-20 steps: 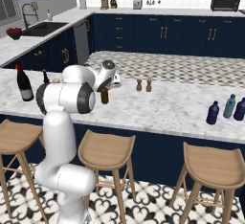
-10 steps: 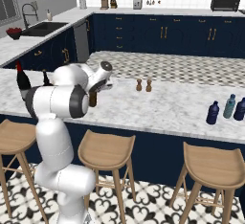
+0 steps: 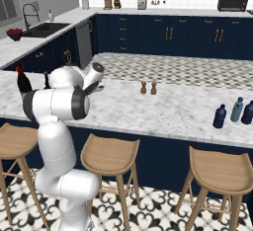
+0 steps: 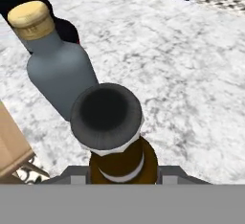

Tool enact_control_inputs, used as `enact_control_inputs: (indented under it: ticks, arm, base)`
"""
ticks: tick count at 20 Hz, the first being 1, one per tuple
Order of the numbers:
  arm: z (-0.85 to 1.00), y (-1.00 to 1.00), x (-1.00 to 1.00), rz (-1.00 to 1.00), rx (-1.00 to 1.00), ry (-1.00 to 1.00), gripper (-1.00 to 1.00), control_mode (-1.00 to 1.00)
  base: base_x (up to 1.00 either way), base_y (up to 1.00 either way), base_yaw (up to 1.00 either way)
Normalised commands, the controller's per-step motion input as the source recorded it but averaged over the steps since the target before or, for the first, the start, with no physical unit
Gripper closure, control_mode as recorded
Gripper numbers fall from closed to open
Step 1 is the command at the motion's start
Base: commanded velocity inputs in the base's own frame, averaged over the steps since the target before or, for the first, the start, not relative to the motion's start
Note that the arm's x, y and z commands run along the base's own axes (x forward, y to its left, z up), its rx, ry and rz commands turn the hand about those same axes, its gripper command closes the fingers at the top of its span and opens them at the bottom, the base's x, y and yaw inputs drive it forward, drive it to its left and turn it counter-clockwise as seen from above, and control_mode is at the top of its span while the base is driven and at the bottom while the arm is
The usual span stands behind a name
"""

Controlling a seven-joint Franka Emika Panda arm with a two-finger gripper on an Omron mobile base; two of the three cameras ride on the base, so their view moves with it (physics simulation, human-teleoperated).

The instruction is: Move the plastic bottles in the middle to the plastics group, and the glass bottles in the middle to the glass group.

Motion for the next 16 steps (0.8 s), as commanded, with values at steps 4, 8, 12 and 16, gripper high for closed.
enact_control_inputs:
  ticks: [4,8,12,16]
  arm:
    - [-0.12,0.51,0.08,0.08,0.00,-0.01,1.00,-1.00]
    - [-0.15,0.32,0.25,0.10,0.00,-0.03,1.00,-1.00]
    - [-0.22,0.28,0.19,0.10,0.00,-0.02,1.00,-1.00]
    - [-0.20,0.21,0.22,0.09,0.00,-0.06,1.00,-1.00]
  base:
    - [0.00,0.00,0.00]
    - [0.00,0.00,0.00]
    - [0.00,0.00,0.00]
    - [0.00,0.00,0.00]
